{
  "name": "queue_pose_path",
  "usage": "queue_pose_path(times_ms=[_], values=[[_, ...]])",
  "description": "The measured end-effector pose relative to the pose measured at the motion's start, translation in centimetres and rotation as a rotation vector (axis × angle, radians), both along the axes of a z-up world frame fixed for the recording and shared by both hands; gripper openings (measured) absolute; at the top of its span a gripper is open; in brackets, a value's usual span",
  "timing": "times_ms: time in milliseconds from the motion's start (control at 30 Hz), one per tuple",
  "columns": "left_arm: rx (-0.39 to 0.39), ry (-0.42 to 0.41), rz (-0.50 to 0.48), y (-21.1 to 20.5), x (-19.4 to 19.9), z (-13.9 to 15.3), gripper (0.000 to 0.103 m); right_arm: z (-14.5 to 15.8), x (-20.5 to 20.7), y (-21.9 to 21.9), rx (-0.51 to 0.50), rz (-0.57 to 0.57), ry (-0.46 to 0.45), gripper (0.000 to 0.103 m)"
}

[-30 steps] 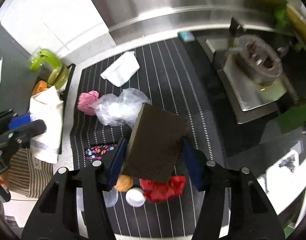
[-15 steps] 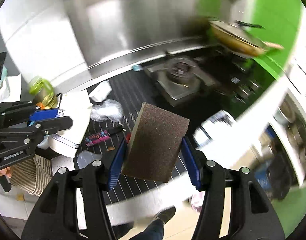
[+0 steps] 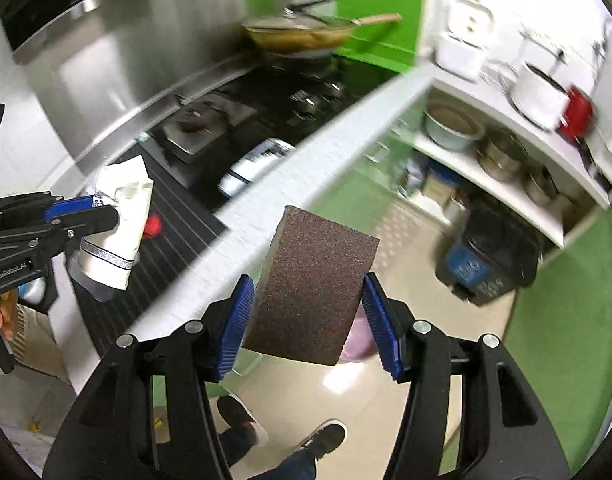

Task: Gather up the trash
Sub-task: 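Carry both items to the pink wastebasket and open both grippers to drop them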

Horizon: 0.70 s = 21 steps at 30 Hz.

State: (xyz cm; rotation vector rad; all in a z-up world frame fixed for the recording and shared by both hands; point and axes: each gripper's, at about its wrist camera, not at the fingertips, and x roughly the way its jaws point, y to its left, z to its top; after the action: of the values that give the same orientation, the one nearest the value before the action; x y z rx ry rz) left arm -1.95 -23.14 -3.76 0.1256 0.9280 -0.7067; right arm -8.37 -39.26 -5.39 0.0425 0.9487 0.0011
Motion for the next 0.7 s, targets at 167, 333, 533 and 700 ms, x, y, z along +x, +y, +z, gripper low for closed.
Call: queue_pose_path(times_ms=[167, 333, 533, 700], values=[[0.02, 0.023, -0.027, -5.4, -0.4, -3.4, 0.022, -3.8, -0.5, -4.8, 0.033, -0.009, 0.043, 0.056], [0.048, 0.06, -0.034, -10.4, 0.1, -8.4, 0.022, -8.4, 0.1, -9.3, 0.059, -0.013, 0.093, 0.056], [0.073, 0.116, -0.045, -15.1, 2.5, -16.6, 0.022, -16.7, 2.3, -13.8, 0.1, -0.026, 0.163, 0.056], [0.108, 0.169, -0.052, -17.7, 4.6, -23.3, 0.022, -24.9, 4.7, -16.0, 0.107, -0.009, 0.234, 0.056]])
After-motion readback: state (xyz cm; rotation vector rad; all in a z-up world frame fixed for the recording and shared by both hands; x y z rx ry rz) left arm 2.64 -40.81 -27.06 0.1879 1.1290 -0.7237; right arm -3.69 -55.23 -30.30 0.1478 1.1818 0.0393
